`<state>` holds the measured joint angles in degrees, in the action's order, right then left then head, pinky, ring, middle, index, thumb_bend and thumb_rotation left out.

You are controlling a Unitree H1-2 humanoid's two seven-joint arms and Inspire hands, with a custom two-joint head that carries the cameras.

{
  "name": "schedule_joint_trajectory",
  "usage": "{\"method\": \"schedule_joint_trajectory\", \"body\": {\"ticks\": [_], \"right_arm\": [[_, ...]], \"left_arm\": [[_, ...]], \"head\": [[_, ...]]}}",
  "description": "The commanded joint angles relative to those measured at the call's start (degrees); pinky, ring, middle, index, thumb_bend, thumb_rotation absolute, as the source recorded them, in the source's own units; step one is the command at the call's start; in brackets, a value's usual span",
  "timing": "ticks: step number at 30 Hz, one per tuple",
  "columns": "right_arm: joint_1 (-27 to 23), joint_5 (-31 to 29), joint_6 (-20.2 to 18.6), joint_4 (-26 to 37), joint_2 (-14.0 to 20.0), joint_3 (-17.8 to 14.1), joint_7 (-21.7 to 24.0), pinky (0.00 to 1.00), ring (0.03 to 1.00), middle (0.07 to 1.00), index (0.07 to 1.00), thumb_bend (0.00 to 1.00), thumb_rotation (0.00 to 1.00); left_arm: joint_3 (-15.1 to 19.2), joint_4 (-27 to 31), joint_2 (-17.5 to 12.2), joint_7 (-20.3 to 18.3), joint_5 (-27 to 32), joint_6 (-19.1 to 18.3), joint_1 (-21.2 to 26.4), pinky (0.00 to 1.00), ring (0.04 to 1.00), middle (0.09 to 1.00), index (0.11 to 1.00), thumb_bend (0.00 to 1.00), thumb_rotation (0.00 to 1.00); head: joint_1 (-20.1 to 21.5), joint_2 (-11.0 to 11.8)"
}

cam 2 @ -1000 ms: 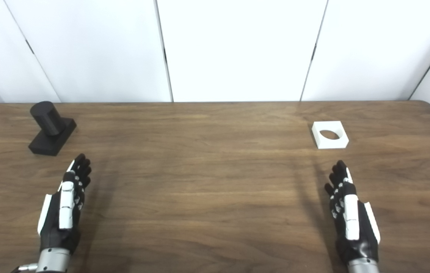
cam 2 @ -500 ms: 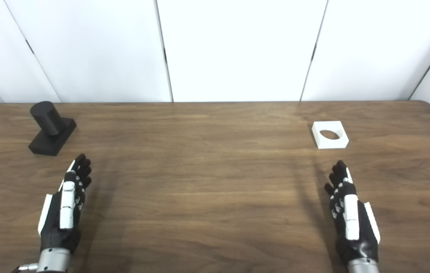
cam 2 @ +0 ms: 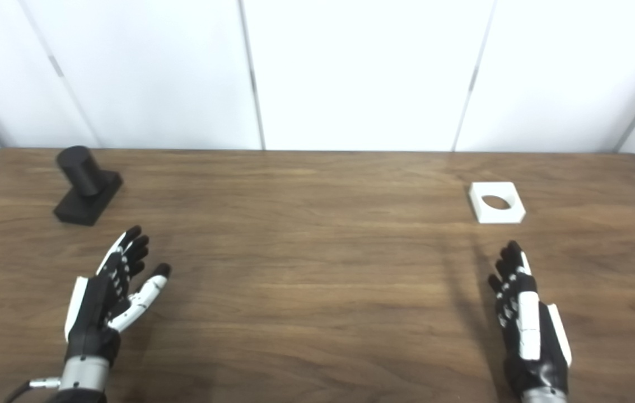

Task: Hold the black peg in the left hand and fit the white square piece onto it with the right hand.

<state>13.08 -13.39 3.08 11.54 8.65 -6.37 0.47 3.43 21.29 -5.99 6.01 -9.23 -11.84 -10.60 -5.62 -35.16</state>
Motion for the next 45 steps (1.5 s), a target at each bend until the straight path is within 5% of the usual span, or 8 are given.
{"method": "schedule_joint_trajectory", "body": {"ticks": [1,6,10,19,22,26,38,45], "right_arm": [[-0.8,-1.0,2.0,-2.4,-1.2,-0.2,1.1,1.0,1.0,1.0,1.0,0.54,1.0],[-1.0,-1.0,2.1,-2.6,-1.3,-0.4,1.5,1.0,1.0,1.0,1.0,0.54,1.0],[-1.3,-0.5,2.2,-2.9,-1.2,-0.3,1.5,1.0,1.0,1.0,1.0,0.54,1.0],[-1.2,-0.2,1.9,-2.5,-1.0,-0.3,1.5,1.0,1.0,1.0,1.0,0.54,1.0],[-1.0,-0.5,2.1,-2.6,-0.9,-0.5,1.7,1.0,1.0,1.0,1.0,0.55,1.0],[-1.1,-0.7,2.1,-2.8,-0.7,-0.6,2.1,1.0,1.0,1.0,1.0,0.56,1.0],[-0.8,-0.6,0.2,-1.2,-0.8,-0.5,1.8,1.0,1.0,1.0,1.0,0.55,1.0],[-0.8,-0.4,-0.4,-0.7,-0.6,-0.4,1.7,1.0,1.0,1.0,1.0,0.55,1.0]], "left_arm": [[1.2,2.7,-1.7,0.9,-4.0,-1.8,2.8,0.86,0.885,0.891,0.901,0.7,0.25],[2.8,3.6,-7.1,-0.4,-12.4,-7.9,6.6,0.88,0.924,0.939,0.915,0.74,0.39],[3.7,2.3,-10.9,0.1,-18.2,-10.9,9.6,0.83,0.911,0.955,0.914,0.75,0.37],[3.0,-6.4,-16.5,3.2,-32.5,-12.6,16.2,0.69,0.87,0.926,0.849,0.84,0.45],[2.1,-8.4,-17.7,2.8,-36.0,-13.6,17.7,0.75,0.889,0.918,0.829,0.85,0.47],[0.9,-14.6,-19.3,4.3,-38.9,-13.0,20.4,0.98,0.92,0.904,0.813,0.86,0.48],[2.3,-23.4,-18.7,-5.4,-48.2,-15.1,27.0,1.0,0.919,0.891,0.796,0.88,0.65],[3.0,-24.1,-17.7,-7.6,-50.5,-15.1,27.5,0.95,0.897,0.872,0.764,0.88,0.64]], "head": [[-0.1,-0.1],[-0.4,-0.1],[-0.6,0.0],[-0.8,-0.2],[-1.9,-0.2],[-1.9,-0.2],[-2.3,-0.3],[-2.0,-0.4]]}}
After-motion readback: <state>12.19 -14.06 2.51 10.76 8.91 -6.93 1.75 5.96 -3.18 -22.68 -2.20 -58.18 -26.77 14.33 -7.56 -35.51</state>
